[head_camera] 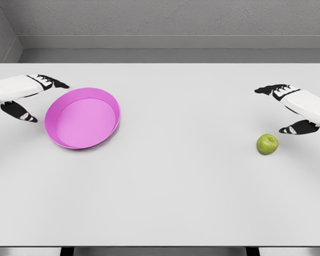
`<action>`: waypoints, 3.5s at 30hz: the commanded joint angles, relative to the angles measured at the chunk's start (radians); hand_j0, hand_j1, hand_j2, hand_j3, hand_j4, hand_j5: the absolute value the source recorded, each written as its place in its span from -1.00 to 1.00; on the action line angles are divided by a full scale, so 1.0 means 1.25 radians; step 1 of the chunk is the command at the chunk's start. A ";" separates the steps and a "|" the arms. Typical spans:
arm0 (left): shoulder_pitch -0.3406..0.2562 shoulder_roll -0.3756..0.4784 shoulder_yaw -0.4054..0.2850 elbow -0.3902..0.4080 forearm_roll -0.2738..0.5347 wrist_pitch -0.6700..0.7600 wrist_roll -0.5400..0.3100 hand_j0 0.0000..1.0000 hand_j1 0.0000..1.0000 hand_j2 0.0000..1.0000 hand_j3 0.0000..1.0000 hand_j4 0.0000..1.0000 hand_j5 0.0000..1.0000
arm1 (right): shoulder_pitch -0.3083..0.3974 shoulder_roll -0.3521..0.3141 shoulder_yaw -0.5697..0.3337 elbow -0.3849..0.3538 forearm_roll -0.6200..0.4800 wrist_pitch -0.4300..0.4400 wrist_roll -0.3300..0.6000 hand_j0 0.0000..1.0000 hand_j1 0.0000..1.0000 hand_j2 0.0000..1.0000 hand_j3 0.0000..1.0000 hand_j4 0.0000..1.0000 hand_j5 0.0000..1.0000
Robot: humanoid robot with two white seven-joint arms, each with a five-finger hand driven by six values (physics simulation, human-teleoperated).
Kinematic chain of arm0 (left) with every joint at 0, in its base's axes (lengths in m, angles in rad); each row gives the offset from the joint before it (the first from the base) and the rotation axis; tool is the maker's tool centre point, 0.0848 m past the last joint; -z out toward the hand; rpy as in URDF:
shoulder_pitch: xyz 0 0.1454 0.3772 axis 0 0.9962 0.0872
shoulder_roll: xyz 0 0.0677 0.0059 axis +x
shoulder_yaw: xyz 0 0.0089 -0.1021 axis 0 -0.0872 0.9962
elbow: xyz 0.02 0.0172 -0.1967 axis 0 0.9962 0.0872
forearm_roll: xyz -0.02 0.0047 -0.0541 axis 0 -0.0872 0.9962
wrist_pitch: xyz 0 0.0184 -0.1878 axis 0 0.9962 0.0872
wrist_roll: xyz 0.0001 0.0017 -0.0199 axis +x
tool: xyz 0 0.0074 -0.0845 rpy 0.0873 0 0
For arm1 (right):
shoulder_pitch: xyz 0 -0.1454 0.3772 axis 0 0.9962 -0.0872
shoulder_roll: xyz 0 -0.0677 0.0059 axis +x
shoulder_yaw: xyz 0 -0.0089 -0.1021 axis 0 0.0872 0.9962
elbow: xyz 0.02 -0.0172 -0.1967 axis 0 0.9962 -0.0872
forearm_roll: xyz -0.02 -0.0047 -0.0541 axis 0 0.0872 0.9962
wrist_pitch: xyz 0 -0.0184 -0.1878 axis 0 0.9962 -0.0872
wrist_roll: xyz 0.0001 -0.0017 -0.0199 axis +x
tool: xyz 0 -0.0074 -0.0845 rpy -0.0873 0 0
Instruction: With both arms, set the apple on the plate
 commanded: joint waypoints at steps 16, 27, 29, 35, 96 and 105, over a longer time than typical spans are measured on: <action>-0.001 0.017 0.003 0.001 0.006 0.002 0.000 1.00 1.00 1.00 1.00 1.00 1.00 | -0.021 -0.027 -0.007 -0.055 -0.004 0.006 0.300 1.00 1.00 1.00 1.00 1.00 1.00; 0.000 0.011 0.003 0.004 -0.004 0.002 -0.001 1.00 1.00 1.00 1.00 1.00 1.00 | -0.060 -0.016 0.093 -0.026 -0.005 0.110 0.296 1.00 1.00 1.00 1.00 1.00 1.00; 0.000 0.011 0.003 0.005 -0.004 0.002 -0.001 1.00 1.00 1.00 1.00 1.00 1.00 | -0.093 -0.008 0.133 -0.026 -0.004 0.138 0.296 1.00 1.00 1.00 1.00 1.00 1.00; -0.001 0.011 0.004 0.007 -0.005 0.002 -0.001 1.00 1.00 1.00 1.00 1.00 1.00 | -0.098 -0.004 0.146 -0.014 -0.004 0.138 0.296 1.00 1.00 1.00 1.00 1.00 1.00; -0.002 0.015 0.004 0.017 -0.005 0.002 -0.001 1.00 1.00 1.00 1.00 1.00 1.00 | -0.188 0.132 0.130 -0.123 0.007 0.122 0.302 -0.22 -0.22 -0.22 -0.22 -0.22 -0.22; -0.002 0.016 0.004 0.017 -0.005 0.002 -0.001 1.00 1.00 1.00 1.00 1.00 1.00 | -0.202 0.215 0.142 -0.123 0.007 0.089 0.302 -0.22 -0.22 -0.22 -0.22 -0.22 -0.22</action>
